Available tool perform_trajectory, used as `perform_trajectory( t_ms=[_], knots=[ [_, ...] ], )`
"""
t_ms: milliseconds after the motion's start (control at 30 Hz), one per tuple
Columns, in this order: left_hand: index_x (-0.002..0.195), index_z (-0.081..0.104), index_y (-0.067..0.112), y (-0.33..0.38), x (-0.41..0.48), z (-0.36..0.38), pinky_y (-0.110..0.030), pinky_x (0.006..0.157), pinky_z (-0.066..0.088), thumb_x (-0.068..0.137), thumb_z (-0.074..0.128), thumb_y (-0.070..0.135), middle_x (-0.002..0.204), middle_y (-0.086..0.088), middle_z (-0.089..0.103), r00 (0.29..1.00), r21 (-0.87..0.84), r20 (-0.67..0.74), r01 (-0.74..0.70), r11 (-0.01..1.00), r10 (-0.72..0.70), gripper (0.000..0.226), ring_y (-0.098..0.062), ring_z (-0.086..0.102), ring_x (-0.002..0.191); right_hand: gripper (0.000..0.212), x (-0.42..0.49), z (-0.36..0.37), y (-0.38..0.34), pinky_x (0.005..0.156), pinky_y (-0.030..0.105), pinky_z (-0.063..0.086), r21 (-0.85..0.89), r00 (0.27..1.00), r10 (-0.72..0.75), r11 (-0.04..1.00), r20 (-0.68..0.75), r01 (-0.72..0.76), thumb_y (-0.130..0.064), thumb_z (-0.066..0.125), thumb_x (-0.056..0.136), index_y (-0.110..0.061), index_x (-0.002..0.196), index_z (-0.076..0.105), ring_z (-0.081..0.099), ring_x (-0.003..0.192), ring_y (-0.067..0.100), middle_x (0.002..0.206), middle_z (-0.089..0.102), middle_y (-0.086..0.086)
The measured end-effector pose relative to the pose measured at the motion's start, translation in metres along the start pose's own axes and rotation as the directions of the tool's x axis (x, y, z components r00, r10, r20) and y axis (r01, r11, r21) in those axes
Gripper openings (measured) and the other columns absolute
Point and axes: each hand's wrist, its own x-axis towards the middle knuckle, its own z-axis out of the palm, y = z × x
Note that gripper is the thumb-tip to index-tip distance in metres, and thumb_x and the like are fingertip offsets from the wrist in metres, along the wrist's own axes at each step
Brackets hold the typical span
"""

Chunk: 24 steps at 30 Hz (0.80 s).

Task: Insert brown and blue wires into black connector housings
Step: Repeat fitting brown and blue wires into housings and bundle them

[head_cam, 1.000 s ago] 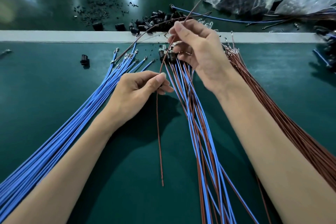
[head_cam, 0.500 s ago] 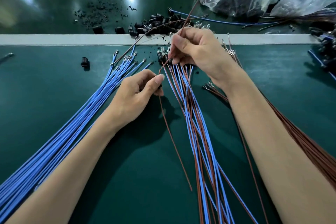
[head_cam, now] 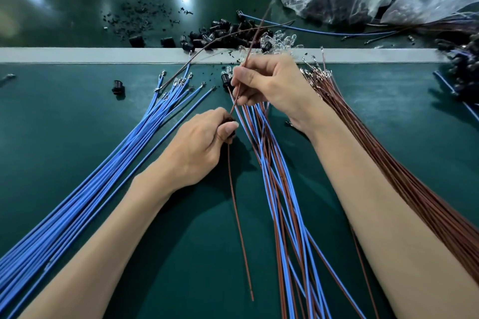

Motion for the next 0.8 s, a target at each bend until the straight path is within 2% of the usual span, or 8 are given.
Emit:
perform_trajectory(
  t_ms=[67, 167, 267, 400, 567, 667, 733, 800],
  knots=[
    [0.082, 0.052, -0.003, 0.001, -0.001, 0.000, -0.042, 0.069, 0.039, 0.100, 0.024, 0.040, 0.073, -0.010, 0.056, 1.000, 0.031, 0.008, -0.025, 0.999, 0.025, 0.054, -0.031, 0.051, 0.069, 0.015, 0.000, 0.001, 0.000, 0.056, 0.018, 0.053, -0.077, 0.995, 0.007, 0.997, 0.102, 0.001, -0.009, 0.057, 0.093, -0.002, 0.081, 0.064, 0.063, 0.052, 0.007, 0.058, 0.067, -0.003],
    [0.085, 0.053, -0.003, -0.001, -0.002, 0.000, -0.045, 0.069, 0.041, 0.098, 0.033, 0.032, 0.074, -0.009, 0.058, 1.000, -0.007, -0.001, 0.021, 1.000, -0.021, 0.042, -0.030, 0.051, 0.069, 0.014, -0.001, 0.001, -0.001, 0.059, 0.020, 0.054, -0.124, 0.982, -0.002, 0.992, 0.188, 0.026, -0.007, 0.058, 0.092, 0.003, 0.084, 0.065, 0.064, 0.053, 0.008, 0.058, 0.067, -0.004],
    [0.084, 0.054, 0.001, -0.001, -0.001, 0.000, -0.038, 0.068, 0.042, 0.093, 0.038, 0.030, 0.071, 0.001, 0.056, 0.999, -0.036, 0.001, 0.040, 0.999, -0.040, 0.034, -0.023, 0.053, 0.068, 0.010, -0.003, -0.004, -0.001, 0.060, 0.019, 0.056, -0.108, 0.977, -0.026, 0.993, 0.209, 0.049, -0.004, 0.060, 0.090, 0.002, 0.085, 0.066, 0.066, 0.056, 0.009, 0.061, 0.068, -0.003],
    [0.084, 0.052, 0.006, -0.001, 0.000, -0.003, -0.018, 0.065, 0.038, 0.095, 0.036, 0.026, 0.069, 0.010, 0.054, 0.995, -0.153, -0.059, 0.068, 0.986, -0.078, 0.028, -0.005, 0.048, 0.063, 0.011, -0.005, -0.005, 0.001, 0.063, 0.019, 0.056, 0.099, 0.990, -0.086, 0.992, 0.108, 0.075, 0.007, 0.062, 0.083, 0.001, 0.091, 0.066, 0.068, 0.061, 0.012, 0.066, 0.070, 0.000],
    [0.085, 0.054, -0.001, -0.002, 0.000, -0.002, -0.015, 0.064, 0.036, 0.094, 0.036, 0.027, 0.068, 0.012, 0.052, 0.998, -0.112, 0.016, 0.064, 0.992, -0.062, 0.034, -0.006, 0.044, 0.062, 0.019, -0.004, 0.001, 0.003, 0.059, 0.015, 0.053, 0.078, 0.990, -0.064, 0.995, 0.128, 0.054, 0.013, 0.063, 0.080, 0.001, 0.094, 0.066, 0.066, 0.057, 0.008, 0.064, 0.068, -0.002],
    [0.086, 0.054, -0.001, -0.003, 0.001, -0.002, -0.010, 0.064, 0.035, 0.094, 0.036, 0.026, 0.069, 0.012, 0.050, 0.998, -0.124, 0.010, 0.065, 0.990, -0.064, 0.033, 0.004, 0.049, 0.063, 0.024, -0.004, 0.007, 0.003, 0.061, 0.016, 0.054, 0.079, 0.987, -0.072, 0.995, 0.141, 0.062, 0.015, 0.063, 0.078, -0.002, 0.095, 0.066, 0.064, 0.057, 0.006, 0.064, 0.069, -0.004],
    [0.087, 0.053, 0.003, -0.004, 0.002, -0.003, -0.009, 0.064, 0.035, 0.094, 0.035, 0.024, 0.069, 0.011, 0.050, 0.998, -0.140, -0.012, 0.062, 0.988, -0.064, 0.029, 0.008, 0.050, 0.063, 0.025, -0.005, 0.009, 0.001, 0.065, 0.016, 0.054, 0.069, 0.983, -0.070, 0.996, 0.170, 0.059, 0.014, 0.063, 0.079, -0.003, 0.098, 0.065, 0.064, 0.062, 0.004, 0.069, 0.069, -0.003],
    [0.085, 0.052, 0.005, -0.004, 0.002, -0.003, -0.018, 0.064, 0.040, 0.096, 0.034, 0.024, 0.069, 0.008, 0.051, 0.996, -0.154, -0.073, 0.048, 0.987, -0.060, 0.028, -0.001, 0.051, 0.062, 0.027, -0.003, 0.005, -0.002, 0.077, 0.017, 0.052, -0.003, 0.970, -0.066, 0.998, 0.235, 0.069, 0.009, 0.064, 0.081, -0.007, 0.103, 0.065, 0.064, 0.075, 0.005, 0.083, 0.070, 0.004]
  ],
)
